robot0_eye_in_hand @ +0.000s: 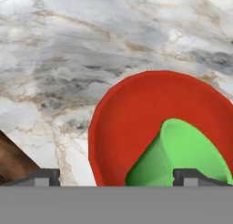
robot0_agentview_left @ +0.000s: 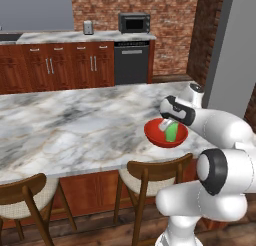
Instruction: Place the cup inside the bowl on the dining table and move the bowl to any counter.
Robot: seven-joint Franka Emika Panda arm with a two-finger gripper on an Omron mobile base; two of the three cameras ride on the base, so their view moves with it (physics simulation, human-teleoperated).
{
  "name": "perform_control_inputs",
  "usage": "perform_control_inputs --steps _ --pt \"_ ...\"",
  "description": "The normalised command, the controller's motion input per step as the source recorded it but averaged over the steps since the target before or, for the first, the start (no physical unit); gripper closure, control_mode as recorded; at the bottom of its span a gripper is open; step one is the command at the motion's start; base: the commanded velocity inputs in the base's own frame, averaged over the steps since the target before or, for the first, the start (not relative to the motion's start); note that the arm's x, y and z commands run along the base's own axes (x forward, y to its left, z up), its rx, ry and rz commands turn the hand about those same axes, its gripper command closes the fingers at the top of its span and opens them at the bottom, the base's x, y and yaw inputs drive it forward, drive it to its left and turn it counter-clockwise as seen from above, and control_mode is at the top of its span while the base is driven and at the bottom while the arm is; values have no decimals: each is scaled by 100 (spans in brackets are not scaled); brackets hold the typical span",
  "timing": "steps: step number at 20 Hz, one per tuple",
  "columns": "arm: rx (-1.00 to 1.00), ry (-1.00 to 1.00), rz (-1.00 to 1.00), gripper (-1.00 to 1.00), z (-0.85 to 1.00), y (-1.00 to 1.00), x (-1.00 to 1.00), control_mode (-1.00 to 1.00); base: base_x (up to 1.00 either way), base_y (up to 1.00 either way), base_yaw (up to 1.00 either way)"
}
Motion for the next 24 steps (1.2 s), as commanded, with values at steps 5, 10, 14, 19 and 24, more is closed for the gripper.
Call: perform_control_inputs --steps 5,10,14,19,24 --pt "0 0 0 -100 35 8 -14 -100 0 0 0" --pt "0 0 0 -100 18 2 -22 -100 0 0 0" --pt "-1 4 0 -100 5 2 -14 -100 0 0 0" --pt "0 6 -5 -100 0 -2 -3 -100 0 0 0" --pt "0 11 -16 -100 0 -22 -2 -100 0 0 0"
